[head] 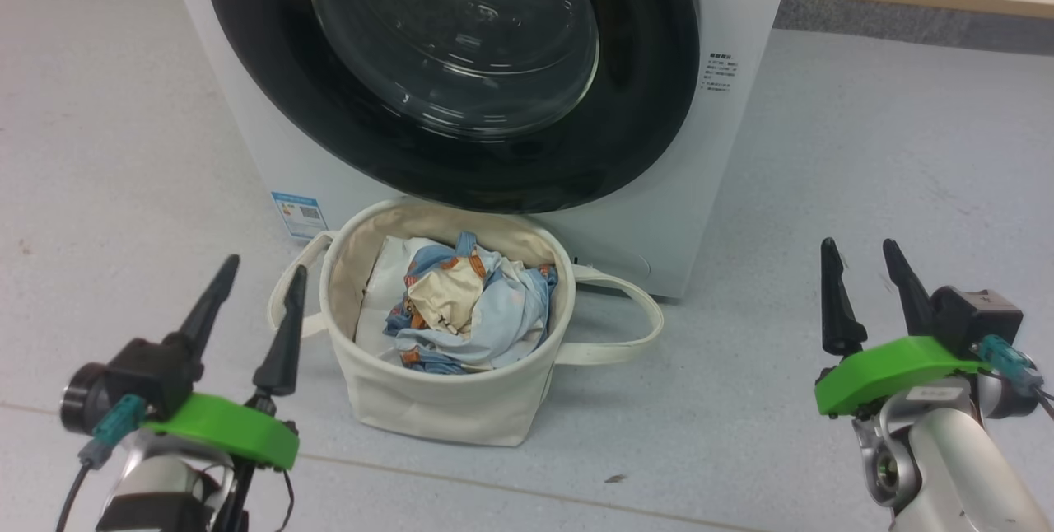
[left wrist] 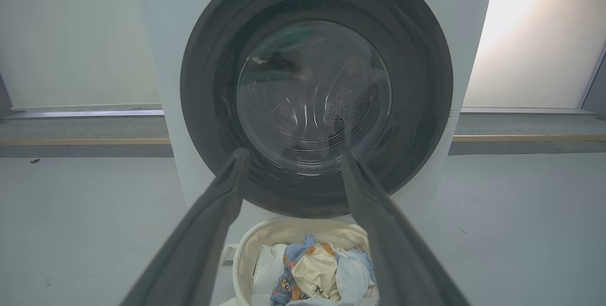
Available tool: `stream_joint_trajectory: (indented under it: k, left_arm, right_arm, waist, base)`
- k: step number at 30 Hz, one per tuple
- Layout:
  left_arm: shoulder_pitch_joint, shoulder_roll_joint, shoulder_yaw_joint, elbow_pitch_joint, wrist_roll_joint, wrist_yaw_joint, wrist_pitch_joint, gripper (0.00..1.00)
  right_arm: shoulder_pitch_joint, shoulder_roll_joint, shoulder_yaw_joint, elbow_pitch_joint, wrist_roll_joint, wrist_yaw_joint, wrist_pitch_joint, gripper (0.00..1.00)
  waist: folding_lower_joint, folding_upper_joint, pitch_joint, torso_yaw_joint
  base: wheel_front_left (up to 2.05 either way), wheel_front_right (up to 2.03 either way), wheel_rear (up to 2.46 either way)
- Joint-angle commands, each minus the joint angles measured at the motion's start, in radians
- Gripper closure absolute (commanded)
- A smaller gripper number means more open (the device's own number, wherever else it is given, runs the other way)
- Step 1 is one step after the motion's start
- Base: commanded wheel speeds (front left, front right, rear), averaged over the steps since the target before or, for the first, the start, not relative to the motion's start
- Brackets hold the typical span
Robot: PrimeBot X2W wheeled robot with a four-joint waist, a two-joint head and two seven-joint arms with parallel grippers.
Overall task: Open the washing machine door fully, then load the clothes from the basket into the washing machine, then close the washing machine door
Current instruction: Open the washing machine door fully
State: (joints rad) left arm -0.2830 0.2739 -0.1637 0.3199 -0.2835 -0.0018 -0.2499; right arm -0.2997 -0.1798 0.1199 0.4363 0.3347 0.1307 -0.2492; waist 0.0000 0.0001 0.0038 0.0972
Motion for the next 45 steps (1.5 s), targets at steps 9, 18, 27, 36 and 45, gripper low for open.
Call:
stream_joint_trajectory:
  k: [9, 18, 27, 36, 45]
  left_arm:
    - [-0.041, 0.007, 0.085, -0.048, 0.026, -0.027, -0.012, 0.00]
    - [-0.053, -0.013, 0.145, -0.079, 0.027, -0.074, -0.012, 0.00]
    - [-0.077, -0.042, 0.187, -0.079, 0.042, -0.091, -0.012, 0.00]
    - [-0.124, -0.062, 0.242, -0.154, 0.066, -0.110, -0.012, 0.00]
    - [-0.162, -0.076, 0.261, -0.154, 0.077, -0.123, -0.012, 0.00]
  right_arm:
    - [-0.026, -0.002, 0.000, -0.040, 0.000, 0.000, -0.013, 0.00]
    - [-0.061, -0.003, -0.025, -0.059, 0.037, 0.000, -0.013, 0.00]
    - [-0.119, 0.001, -0.089, -0.074, 0.048, 0.000, -0.013, 0.00]
    - [-0.273, 0.002, -0.075, -0.058, 0.072, 0.000, -0.013, 0.91]
    - [-0.426, -0.019, -0.077, 0.001, 0.238, 0.000, -0.013, 1.00]
  waist:
    - [0.0000, -0.0001, 0.035, -0.004]
    - [0.0000, -0.0001, 0.090, -0.005]
    - [0.0000, -0.0001, 0.181, 0.006]
    - [0.0000, -0.0001, 0.320, 0.003]
    - [0.0000, -0.0001, 0.394, 0.028]
  base:
    - [0.00, 0.00, 0.00]
    - [0.00, 0.00, 0.00]
    - [0.00, 0.00, 0.00]
    - [0.00, 0.00, 0.00]
    - [0.00, 0.00, 0.00]
